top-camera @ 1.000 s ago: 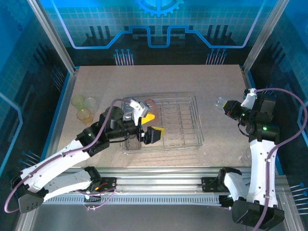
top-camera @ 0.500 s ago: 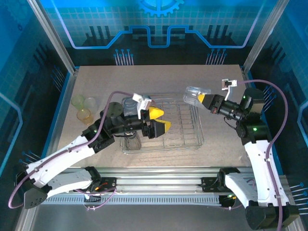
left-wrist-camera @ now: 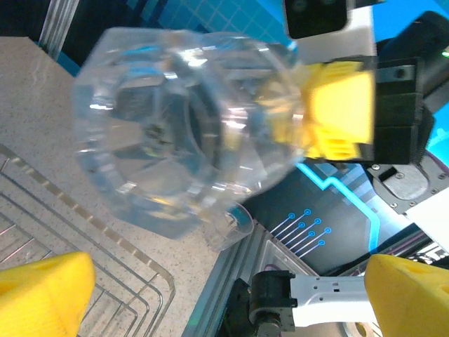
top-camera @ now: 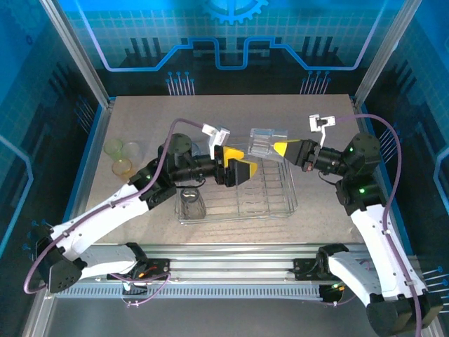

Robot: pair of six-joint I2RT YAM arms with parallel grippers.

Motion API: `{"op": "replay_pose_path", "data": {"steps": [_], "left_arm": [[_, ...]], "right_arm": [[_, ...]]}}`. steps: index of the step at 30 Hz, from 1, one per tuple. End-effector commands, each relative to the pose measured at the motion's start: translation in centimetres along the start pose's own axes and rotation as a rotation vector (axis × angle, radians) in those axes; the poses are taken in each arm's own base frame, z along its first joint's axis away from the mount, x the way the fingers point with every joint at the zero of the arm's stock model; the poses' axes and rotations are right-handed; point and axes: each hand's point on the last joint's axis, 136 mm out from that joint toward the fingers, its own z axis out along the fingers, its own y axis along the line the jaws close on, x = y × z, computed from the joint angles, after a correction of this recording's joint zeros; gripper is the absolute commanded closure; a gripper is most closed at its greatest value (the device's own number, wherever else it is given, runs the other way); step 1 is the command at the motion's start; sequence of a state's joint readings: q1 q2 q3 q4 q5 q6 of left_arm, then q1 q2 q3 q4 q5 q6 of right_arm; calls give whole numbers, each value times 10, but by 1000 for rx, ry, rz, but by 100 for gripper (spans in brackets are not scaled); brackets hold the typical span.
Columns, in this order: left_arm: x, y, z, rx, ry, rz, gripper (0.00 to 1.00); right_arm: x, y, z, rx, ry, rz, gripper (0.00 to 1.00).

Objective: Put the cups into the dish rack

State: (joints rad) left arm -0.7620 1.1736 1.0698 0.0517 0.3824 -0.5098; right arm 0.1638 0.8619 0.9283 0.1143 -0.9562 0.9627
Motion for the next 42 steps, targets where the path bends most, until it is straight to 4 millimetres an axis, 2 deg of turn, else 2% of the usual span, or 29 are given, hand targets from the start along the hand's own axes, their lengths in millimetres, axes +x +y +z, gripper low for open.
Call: {"op": "replay_pose_path", "data": {"steps": [1, 6, 13, 22, 28, 33, 36, 38, 42], "left_arm": [[-13, 5, -1, -16, -24, -43, 1], [-21, 10, -2, -2, -51, -72, 1], [-23, -3, 0, 93, -43, -74, 1], [-20, 0, 7, 110, -24, -115, 1], [-14, 1, 13, 121, 21, -149, 12], [-10, 1, 12, 126, 30, -152, 5], [-8, 0, 9, 134, 22, -150, 5], [-7, 0, 8, 139, 24, -157, 6], [-3, -1, 9, 151, 42, -169, 18]], "right_arm": [[3, 26, 3, -100, 25, -57, 100], [10, 33, 7, -144, 53, -47, 100], [23, 32, 18, -170, 93, -18, 100], [30, 17, 28, -96, 124, 4, 100], [27, 11, 27, -51, 107, -12, 100], [24, 10, 26, -36, 94, -25, 100], [23, 7, 25, -22, 82, -26, 100], [23, 6, 25, -17, 78, -25, 100], [25, 4, 26, -24, 87, -8, 100]]}}
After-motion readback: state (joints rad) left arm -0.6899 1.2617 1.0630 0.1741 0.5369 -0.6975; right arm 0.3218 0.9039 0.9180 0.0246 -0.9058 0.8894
